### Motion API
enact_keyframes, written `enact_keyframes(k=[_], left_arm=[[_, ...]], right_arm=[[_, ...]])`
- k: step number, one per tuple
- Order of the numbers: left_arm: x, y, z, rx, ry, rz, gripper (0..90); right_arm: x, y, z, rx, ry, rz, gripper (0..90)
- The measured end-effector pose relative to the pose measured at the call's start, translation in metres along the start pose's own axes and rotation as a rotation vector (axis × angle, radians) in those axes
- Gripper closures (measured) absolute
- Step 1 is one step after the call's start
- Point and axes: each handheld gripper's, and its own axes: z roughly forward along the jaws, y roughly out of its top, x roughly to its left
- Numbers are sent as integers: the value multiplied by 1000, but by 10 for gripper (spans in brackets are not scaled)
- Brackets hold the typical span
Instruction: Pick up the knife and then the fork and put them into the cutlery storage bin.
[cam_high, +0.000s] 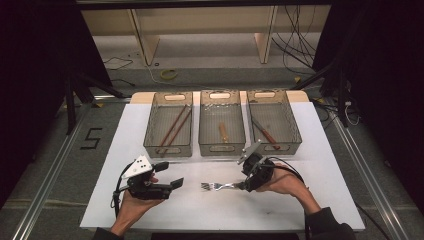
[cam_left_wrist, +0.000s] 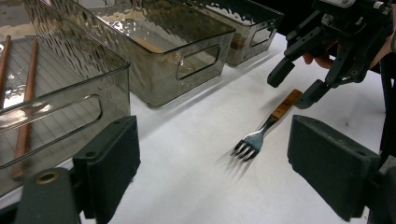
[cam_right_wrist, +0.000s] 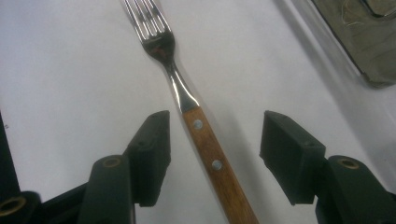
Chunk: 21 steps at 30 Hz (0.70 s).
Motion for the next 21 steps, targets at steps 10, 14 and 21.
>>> enact_keyframes(k=[10,14,21], left_arm=[[0,0,0,2,-1,0,164],[0,0,0,6,-2,3,164],[0,0,0,6,-3,4,164]], right_arm=[[2,0,13,51,7,-26,521],[2,0,17,66,8,-30,555],[1,0,19,82,16,-44,605]])
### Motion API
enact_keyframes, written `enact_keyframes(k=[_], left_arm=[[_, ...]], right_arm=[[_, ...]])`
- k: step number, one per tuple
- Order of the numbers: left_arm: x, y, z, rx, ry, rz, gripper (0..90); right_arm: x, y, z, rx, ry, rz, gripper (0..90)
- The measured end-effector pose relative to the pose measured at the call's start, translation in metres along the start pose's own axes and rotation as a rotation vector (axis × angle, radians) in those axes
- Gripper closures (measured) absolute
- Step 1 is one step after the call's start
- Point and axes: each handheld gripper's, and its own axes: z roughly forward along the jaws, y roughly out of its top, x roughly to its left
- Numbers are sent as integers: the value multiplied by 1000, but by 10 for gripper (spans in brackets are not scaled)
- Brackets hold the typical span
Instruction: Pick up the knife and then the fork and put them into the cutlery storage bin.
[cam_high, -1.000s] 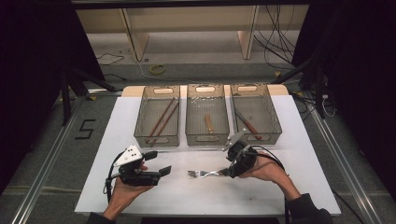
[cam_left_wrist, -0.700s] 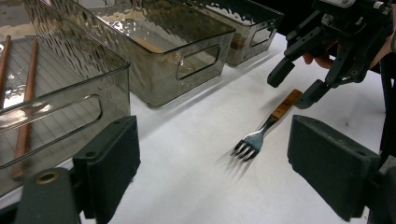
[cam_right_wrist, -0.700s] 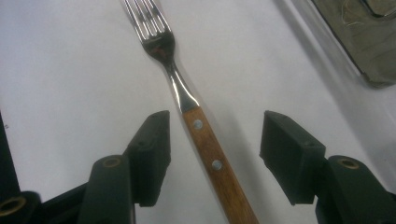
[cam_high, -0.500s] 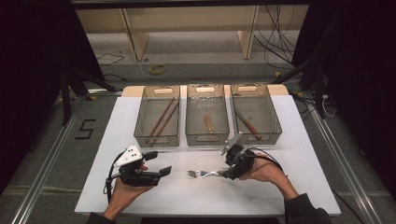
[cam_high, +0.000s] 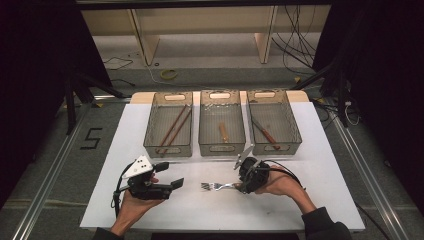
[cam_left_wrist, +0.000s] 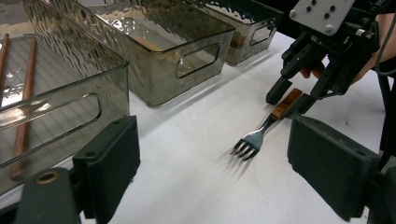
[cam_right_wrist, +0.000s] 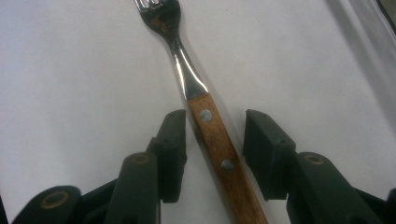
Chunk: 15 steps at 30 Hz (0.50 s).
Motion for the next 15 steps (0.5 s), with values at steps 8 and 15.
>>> enact_keyframes(k=[8,15], left_arm=[[0,0,0,2,-1,1,164],[0,0,0,3,-1,3,164]], right_arm=[[4,1,0,33,-12,15,657],[5,0,1,37,-27,-20,701]])
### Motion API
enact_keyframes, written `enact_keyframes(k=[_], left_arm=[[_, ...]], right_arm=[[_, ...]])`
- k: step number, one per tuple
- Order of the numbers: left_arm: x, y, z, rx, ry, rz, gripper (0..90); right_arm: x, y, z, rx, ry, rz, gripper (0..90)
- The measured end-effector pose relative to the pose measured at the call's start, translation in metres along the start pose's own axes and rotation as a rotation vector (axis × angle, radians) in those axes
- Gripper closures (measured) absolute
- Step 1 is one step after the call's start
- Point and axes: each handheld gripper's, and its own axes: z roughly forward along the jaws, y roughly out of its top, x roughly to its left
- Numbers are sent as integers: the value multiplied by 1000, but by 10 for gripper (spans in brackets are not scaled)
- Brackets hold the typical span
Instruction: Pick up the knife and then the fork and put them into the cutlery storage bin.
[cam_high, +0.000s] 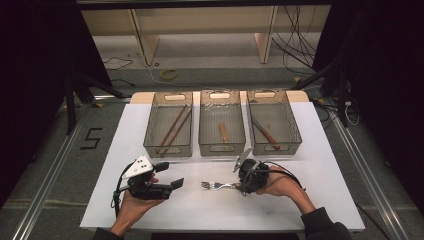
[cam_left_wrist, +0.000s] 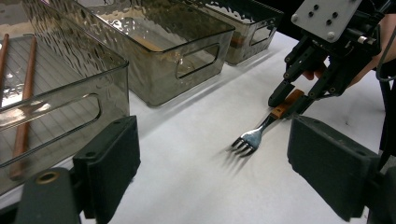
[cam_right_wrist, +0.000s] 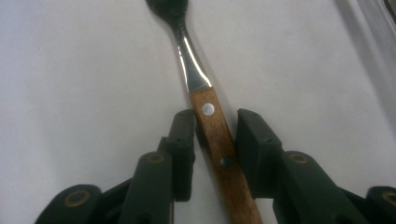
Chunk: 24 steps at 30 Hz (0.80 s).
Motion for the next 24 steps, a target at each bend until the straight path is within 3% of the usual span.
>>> enact_keyframes(k=[7,16,19,21,24], left_arm=[[0,0,0,0,-1,-1,164],[0,0,0,-1,0,-2,165],[0,0,0,0,0,-2,165],[0,0,0,0,1,-3,164],[0,0,0,-2,1,-5,165]], right_arm=[[0,0,0,2,4,-18,763],[0,-1,0,1,1,-23,773],[0,0,-2,6,14,11,774],[-2,-1,-1,-6,11,-9,775],[-2,-1,-4,-12,2,12,776]])
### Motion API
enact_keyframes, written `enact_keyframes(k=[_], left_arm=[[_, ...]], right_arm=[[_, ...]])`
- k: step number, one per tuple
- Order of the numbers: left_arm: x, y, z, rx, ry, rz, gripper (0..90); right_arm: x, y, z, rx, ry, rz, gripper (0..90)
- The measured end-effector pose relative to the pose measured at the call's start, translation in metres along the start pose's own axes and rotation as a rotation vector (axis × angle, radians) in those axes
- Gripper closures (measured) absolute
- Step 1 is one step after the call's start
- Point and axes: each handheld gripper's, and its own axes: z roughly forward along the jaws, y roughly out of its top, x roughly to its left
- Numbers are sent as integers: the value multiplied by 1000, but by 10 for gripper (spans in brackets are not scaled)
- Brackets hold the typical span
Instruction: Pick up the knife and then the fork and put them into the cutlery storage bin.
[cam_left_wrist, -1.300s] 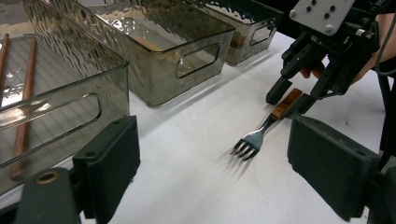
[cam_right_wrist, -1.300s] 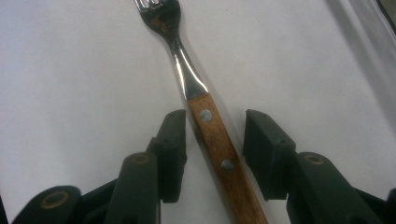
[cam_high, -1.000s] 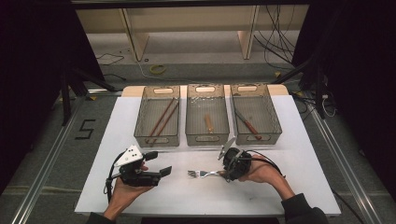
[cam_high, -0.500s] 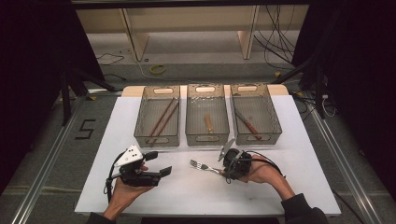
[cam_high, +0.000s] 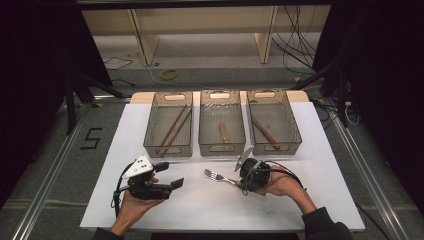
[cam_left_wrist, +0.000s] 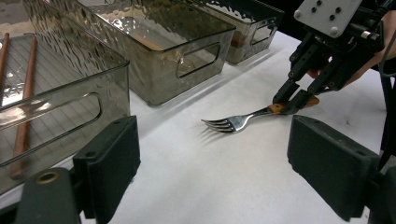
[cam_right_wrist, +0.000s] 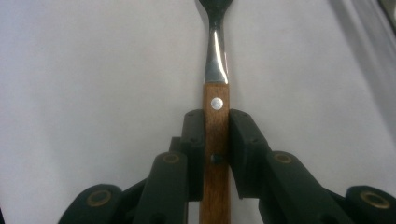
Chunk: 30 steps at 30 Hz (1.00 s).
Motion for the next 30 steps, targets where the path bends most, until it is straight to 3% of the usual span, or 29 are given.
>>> enact_keyframes(k=[8,22,30], left_arm=[[0,0,0,-3,3,-3,164],[1,0,0,-11,7,1,164],[1,0,-1,-12,9,1,164]], right_arm=[[-3,0,-11,-60,-1,14,776],[-10,-2,-31,-159,-21,93,776],[-15,-4,-46,-220,-40,112,776]])
